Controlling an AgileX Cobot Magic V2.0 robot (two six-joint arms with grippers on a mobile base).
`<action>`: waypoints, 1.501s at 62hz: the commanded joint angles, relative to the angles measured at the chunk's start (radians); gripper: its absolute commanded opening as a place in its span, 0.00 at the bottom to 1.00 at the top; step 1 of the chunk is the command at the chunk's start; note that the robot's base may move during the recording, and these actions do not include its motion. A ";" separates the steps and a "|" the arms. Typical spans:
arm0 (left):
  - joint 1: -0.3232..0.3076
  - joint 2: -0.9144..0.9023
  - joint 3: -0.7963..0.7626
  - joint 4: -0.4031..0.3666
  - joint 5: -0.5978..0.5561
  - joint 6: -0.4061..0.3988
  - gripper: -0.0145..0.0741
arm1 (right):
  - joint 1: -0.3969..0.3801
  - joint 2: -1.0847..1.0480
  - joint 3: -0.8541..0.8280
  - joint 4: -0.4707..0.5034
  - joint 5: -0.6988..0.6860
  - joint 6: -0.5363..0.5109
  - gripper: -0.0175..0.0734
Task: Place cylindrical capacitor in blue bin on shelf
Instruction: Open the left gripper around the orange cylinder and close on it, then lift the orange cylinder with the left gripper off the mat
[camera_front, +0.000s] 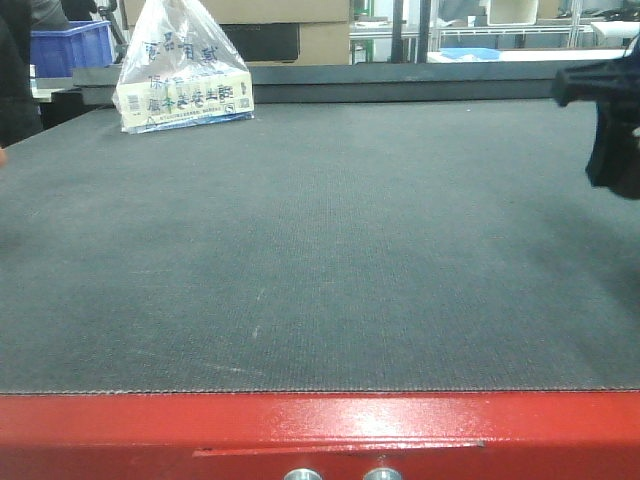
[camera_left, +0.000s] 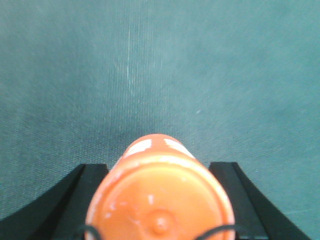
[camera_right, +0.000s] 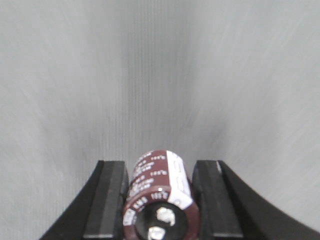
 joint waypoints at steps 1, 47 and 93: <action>-0.004 -0.098 0.099 -0.019 -0.105 0.008 0.04 | 0.001 -0.059 0.073 -0.034 -0.117 -0.010 0.01; -0.004 -0.875 0.425 -0.051 -0.366 0.008 0.04 | 0.001 -0.703 0.388 -0.042 -0.473 -0.010 0.01; -0.004 -1.077 0.425 -0.051 -0.441 0.008 0.04 | 0.001 -1.058 0.388 -0.042 -0.448 -0.010 0.01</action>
